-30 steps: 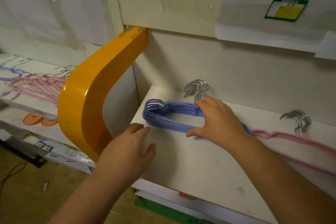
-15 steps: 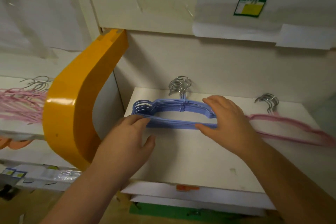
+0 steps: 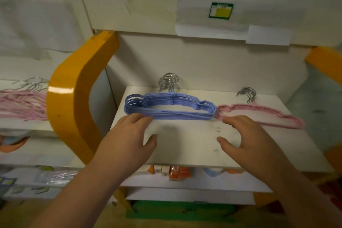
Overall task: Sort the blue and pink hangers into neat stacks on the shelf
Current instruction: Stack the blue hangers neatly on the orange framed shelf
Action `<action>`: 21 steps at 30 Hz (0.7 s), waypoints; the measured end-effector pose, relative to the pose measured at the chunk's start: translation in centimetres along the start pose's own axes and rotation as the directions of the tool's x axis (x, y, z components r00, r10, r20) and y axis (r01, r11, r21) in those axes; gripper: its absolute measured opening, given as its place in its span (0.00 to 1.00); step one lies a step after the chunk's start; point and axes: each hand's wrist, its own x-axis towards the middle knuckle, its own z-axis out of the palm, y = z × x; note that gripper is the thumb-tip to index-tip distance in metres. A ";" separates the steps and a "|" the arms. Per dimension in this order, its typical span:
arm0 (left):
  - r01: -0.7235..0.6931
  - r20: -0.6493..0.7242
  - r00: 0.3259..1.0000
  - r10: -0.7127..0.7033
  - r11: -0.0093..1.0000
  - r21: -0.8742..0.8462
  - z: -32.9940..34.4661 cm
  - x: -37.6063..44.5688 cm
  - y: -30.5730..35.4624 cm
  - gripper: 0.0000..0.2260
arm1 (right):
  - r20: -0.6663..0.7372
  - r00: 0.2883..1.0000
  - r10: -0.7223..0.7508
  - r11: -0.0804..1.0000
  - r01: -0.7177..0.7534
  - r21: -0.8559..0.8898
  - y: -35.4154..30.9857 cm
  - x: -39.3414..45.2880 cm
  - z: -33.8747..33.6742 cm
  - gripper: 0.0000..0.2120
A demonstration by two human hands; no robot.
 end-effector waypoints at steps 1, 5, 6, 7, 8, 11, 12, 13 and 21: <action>0.027 -0.001 1.000 -0.027 1.000 0.006 -0.3 -0.9 0.4 0.22 | 0.009 1.000 -0.019 1.000 0.019 0.004 -0.2 -0.4 -0.2 0.23; 0.152 -0.020 0.988 -0.152 0.987 0.054 -1.7 -5.5 1.7 0.24 | 0.053 0.993 -0.109 0.994 0.107 0.038 -1.3 -2.3 -0.3 0.23; 0.181 -0.026 0.983 -0.179 0.982 0.058 -2.0 -6.8 1.8 0.24 | 0.070 0.988 -0.137 0.990 0.135 0.042 -1.7 -2.8 -0.1 0.23; 0.212 -0.026 0.977 -0.211 0.975 0.063 -2.4 -8.3 1.7 0.24 | 0.093 0.982 -0.161 0.986 0.157 0.050 -2.1 -3.3 0.1 0.23; 0.249 -0.027 0.969 -0.247 0.966 0.072 -2.7 -9.7 1.6 0.23 | 0.121 0.975 -0.187 0.982 0.181 0.058 -2.7 -3.7 0.4 0.22; 0.352 -0.040 0.936 -0.350 0.929 0.115 -4.1 -13.9 0.9 0.24 | 0.220 0.936 -0.275 0.961 0.264 0.076 -5.2 -4.6 1.3 0.22; 0.379 -0.043 0.925 -0.377 0.916 0.134 -4.6 -15.3 0.5 0.24 | 0.254 0.918 -0.304 0.953 0.292 0.086 -6.3 -4.8 1.5 0.22; 0.402 -0.046 0.915 -0.400 0.903 0.153 -5.1 -16.6 0.0 0.24 | 0.285 0.898 -0.334 0.943 0.320 0.096 -7.5 -4.9 1.8 0.22; 0.598 -0.119 0.801 -0.586 0.792 0.121 -8.9 -25.6 -7.5 0.26 | 0.392 0.728 -0.563 0.823 0.538 0.183 -20.0 -6.2 5.7 0.19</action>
